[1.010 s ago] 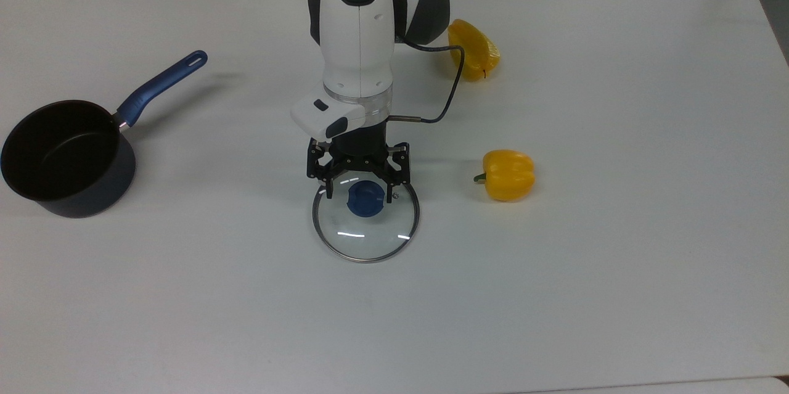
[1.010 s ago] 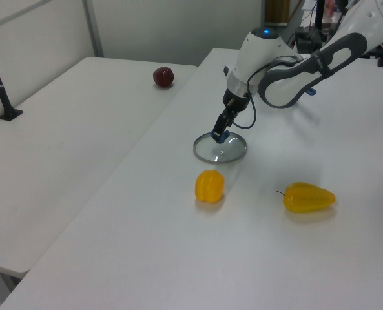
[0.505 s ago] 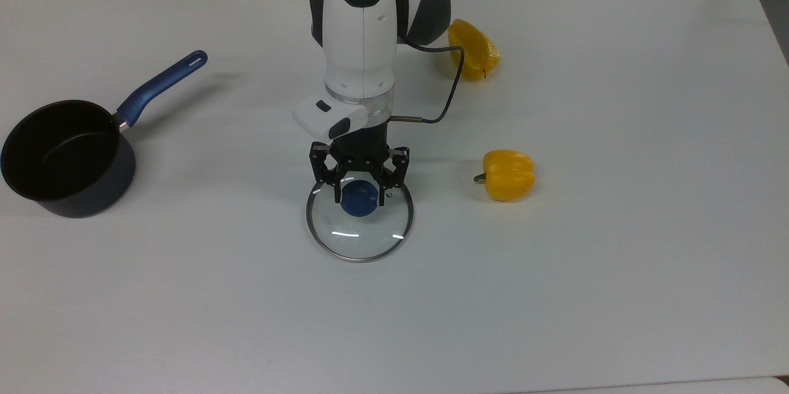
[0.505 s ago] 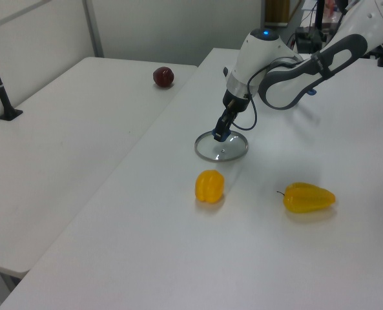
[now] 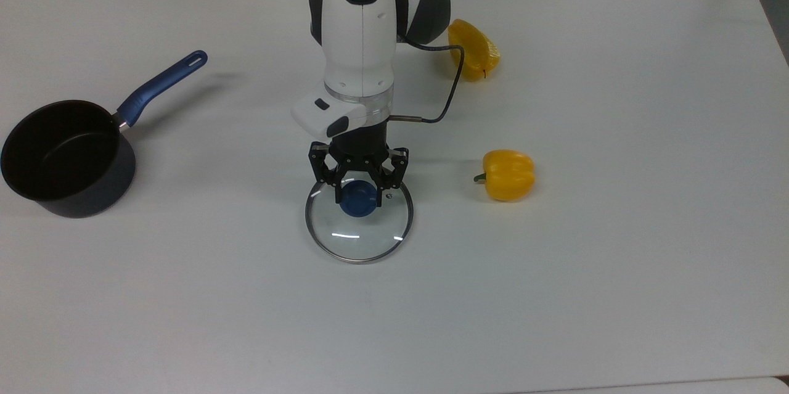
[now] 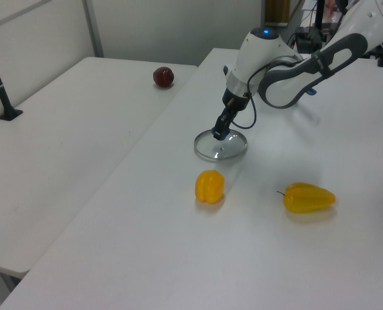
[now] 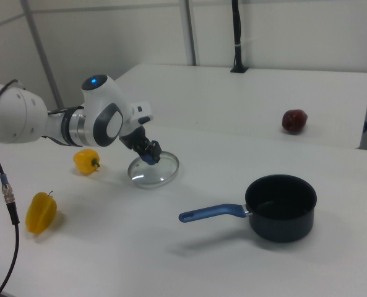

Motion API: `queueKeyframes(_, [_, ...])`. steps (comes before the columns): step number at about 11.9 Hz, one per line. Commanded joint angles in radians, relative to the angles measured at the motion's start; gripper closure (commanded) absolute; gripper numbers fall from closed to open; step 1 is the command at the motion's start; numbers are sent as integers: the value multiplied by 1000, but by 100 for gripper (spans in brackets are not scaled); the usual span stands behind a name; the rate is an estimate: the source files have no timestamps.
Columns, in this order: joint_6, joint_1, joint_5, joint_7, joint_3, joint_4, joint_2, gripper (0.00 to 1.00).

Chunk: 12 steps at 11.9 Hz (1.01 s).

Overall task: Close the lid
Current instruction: 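Lift the glass lid and carry it over the dark blue saucepan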

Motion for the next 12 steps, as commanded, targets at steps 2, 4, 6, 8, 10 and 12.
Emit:
queueKeyframes(2, [-166, -3, -14, 68, -22, -5, -159, 54])
queueKeyframes(4, [-303, -32, -20, 65, -25, 62, -190, 54])
queueKeyframes(6, [-405, -65, -21, 56, -39, 148, -190, 54])
queueKeyframes(8, [-419, -79, -21, 21, -100, 187, -190, 54])
queueKeyframes(10, [-418, -93, -17, -56, -164, 201, -189, 54])
queueKeyframes(12, [-416, -178, -1, -151, -177, 217, -189, 54])
